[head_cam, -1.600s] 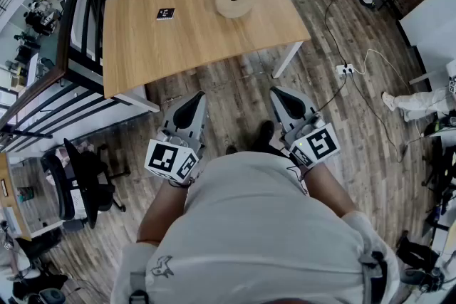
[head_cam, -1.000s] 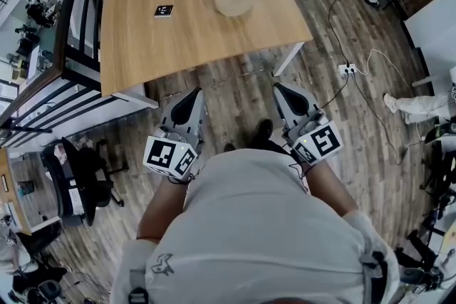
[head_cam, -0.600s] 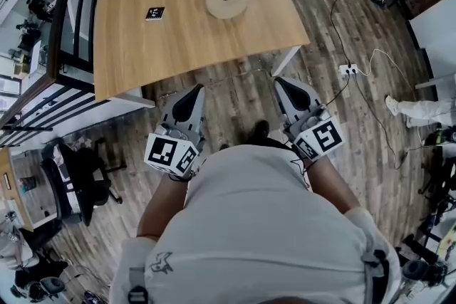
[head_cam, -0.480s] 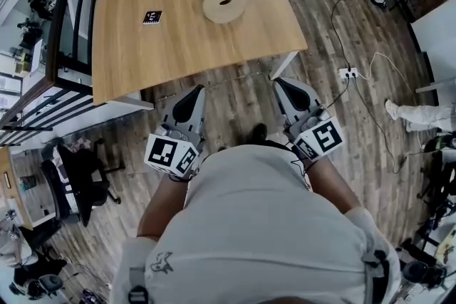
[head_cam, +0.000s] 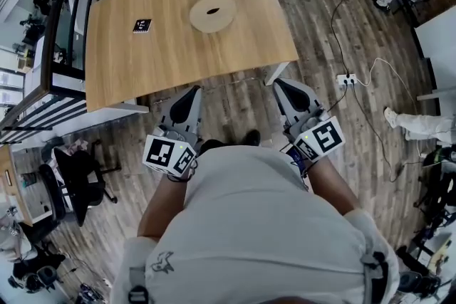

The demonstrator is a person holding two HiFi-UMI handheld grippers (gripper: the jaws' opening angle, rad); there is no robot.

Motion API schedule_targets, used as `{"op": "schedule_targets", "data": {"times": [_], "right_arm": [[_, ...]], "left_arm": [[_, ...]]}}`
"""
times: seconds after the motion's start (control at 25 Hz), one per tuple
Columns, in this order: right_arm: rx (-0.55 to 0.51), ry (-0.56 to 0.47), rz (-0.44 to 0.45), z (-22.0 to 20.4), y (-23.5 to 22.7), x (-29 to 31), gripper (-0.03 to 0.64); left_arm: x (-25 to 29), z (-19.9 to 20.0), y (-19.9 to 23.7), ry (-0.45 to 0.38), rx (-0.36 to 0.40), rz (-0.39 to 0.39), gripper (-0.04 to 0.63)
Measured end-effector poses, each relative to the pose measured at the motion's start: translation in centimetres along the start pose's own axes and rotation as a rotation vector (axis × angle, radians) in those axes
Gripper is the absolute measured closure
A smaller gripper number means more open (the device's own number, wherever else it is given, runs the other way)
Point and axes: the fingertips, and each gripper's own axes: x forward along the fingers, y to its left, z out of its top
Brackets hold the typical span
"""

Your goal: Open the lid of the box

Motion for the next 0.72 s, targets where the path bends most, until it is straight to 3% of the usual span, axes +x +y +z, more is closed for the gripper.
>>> {"op": "schedule_targets", "data": {"times": [0.24, 0.32, 0.48, 0.64, 0.72], "right_arm": [[0.017, 0.011, -0.003, -0.7, -1.8, 1.2, 0.612], [0.015, 0.024, -0.009, -1.0, -2.0, 1.9, 0.584], [0.009, 0.044, -0.017, -1.4, -2.5, 3.9, 0.491], [-0.003, 0.059, -0.021, -1.3, -3.0, 6.6, 0.479], [-0.002, 0.065, -0.026, -1.2, -3.4, 8.3, 0.477]], "left_arm": [[1.7, -0.6, 0.3, 0.014, -0.006, -0.014, 0.589], [2.1, -0.8, 0.9, 0.012, -0.014, -0.022, 0.586], [3.4, -1.4, 2.7, 0.014, -0.034, -0.046, 0.486], [4.9, -1.7, 5.1, 0.034, -0.055, -0.082, 0.406], [5.6, -1.6, 6.4, 0.031, -0.063, -0.101, 0.397]]}}
